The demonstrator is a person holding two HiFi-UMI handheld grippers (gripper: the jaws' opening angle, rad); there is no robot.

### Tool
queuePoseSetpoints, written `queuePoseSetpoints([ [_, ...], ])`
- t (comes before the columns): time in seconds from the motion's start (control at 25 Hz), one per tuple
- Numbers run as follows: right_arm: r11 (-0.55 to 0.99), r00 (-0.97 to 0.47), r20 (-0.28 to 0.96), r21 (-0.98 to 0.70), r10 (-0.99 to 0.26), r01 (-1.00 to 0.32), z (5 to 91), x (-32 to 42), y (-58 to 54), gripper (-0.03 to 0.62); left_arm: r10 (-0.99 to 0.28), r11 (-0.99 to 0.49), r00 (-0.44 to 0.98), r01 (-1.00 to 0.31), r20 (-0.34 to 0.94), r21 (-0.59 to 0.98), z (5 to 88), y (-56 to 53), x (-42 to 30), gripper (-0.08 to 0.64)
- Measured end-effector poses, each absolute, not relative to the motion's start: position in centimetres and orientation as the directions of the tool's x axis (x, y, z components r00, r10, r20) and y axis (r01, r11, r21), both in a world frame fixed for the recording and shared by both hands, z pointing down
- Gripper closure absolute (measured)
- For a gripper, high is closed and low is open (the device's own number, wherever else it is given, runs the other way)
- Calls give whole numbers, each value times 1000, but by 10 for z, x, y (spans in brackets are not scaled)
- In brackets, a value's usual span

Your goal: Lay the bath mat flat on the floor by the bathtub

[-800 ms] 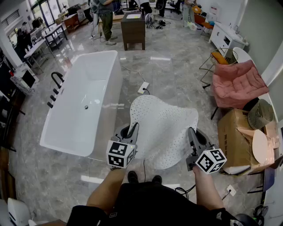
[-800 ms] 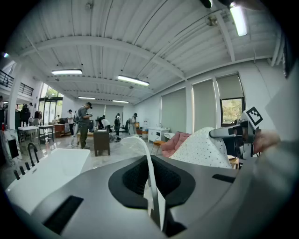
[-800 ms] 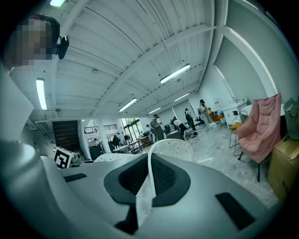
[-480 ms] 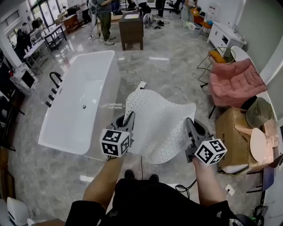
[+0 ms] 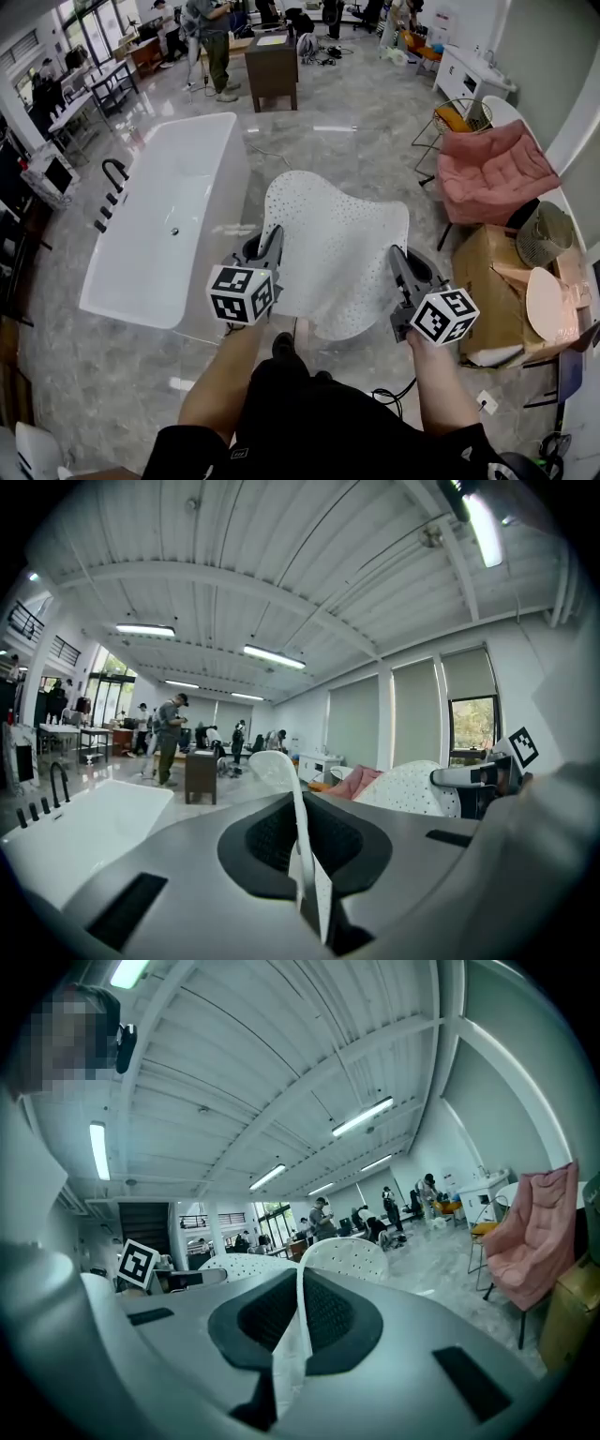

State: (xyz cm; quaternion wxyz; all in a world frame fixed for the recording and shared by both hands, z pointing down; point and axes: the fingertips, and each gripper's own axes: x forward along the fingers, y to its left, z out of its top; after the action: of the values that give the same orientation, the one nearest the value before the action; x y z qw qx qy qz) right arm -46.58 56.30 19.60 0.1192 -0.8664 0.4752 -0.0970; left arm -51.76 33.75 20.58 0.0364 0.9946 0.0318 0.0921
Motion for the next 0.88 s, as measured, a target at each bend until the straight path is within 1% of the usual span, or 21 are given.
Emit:
queuePoseSetpoints([
  [0.2, -519, 530, 65, -332, -846, -788, 203, -460, 571, 568, 55, -992, 982, 33, 183, 119, 213, 330, -519, 545],
  [0.48, -540, 546, 90, -347, -833, -767, 210, -438, 564, 568, 103, -989, 978, 81, 180, 125, 221, 331, -493, 545],
  [0.68, -567, 571, 111, -370, -814, -736, 221, -398, 560, 569, 135, -984, 974, 110, 180, 142, 229, 324, -447, 545],
  [0.88, -588, 587, 133, -380, -799, -714, 234, -340, 540, 569, 166, -982, 967, 144, 194, 120, 239, 306, -389, 545],
])
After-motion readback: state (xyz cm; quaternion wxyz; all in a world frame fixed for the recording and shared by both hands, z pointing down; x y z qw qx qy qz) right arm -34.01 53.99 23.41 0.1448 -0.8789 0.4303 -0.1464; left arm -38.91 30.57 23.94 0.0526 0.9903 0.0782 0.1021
